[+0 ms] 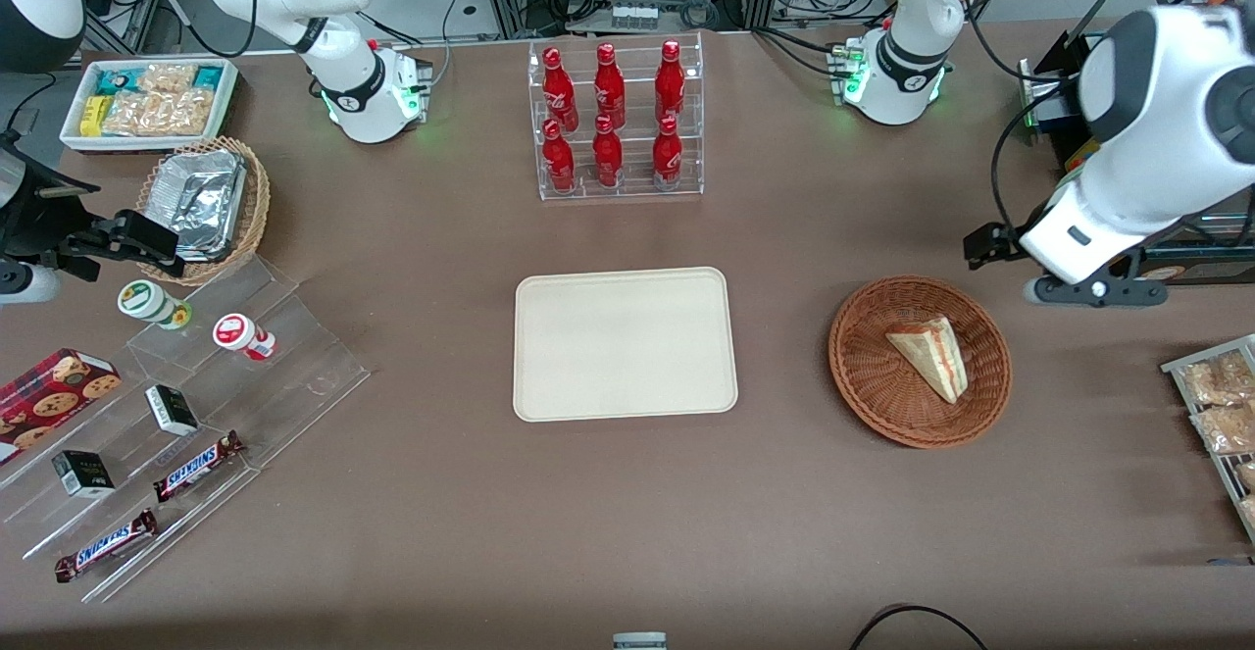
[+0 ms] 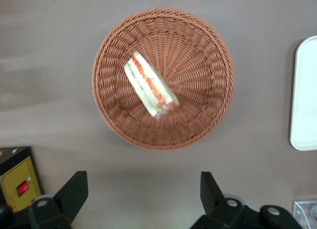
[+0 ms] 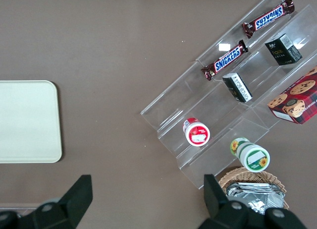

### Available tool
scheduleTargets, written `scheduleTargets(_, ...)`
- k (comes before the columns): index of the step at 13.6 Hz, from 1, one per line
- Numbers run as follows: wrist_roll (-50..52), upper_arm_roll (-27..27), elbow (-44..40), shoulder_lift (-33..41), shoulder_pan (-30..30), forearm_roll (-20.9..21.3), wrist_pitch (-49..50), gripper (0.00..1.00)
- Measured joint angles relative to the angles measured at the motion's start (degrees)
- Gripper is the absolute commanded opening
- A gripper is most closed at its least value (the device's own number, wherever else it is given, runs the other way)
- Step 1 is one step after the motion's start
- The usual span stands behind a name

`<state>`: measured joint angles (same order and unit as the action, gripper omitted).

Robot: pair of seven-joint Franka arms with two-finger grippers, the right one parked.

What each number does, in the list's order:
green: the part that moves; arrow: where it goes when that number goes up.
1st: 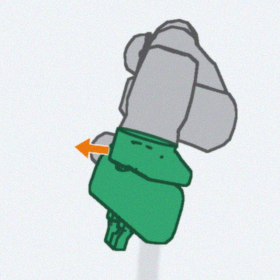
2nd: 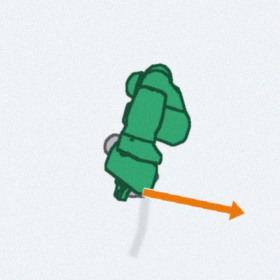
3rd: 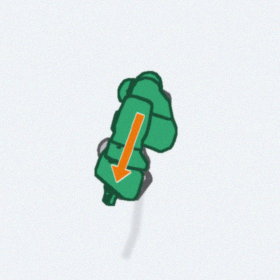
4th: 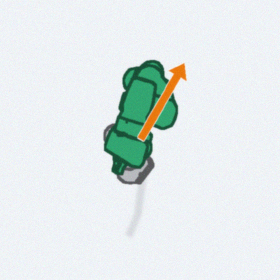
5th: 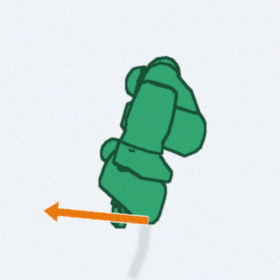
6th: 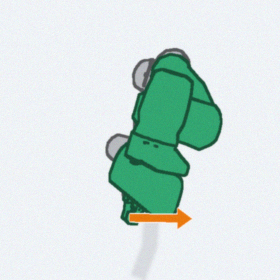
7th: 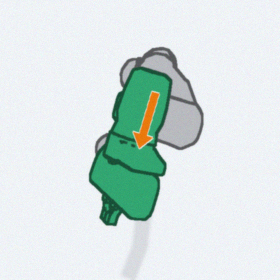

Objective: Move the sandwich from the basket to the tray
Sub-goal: 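Move the left gripper over the wrapped sandwich in the wicker basket, then lower the left gripper and close it on the sandwich's edge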

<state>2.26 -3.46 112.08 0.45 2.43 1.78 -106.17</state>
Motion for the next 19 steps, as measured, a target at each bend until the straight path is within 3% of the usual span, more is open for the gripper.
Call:
scheduleTargets(6,2.94,0.71,12.98,-2.05,-0.68,-0.10,-20.25,1.00)
scheduleTargets(9,12.47,0.75,13.77,-5.34,-0.76,-0.21,-24.48,1.00)
scheduleTargets(13,32.98,0.48,13.77,-8.99,-0.32,-0.26,-29.45,1.00)
scheduleTargets(19,41.51,0.48,13.76,-12.84,-0.31,-0.26,-32.21,1.00)
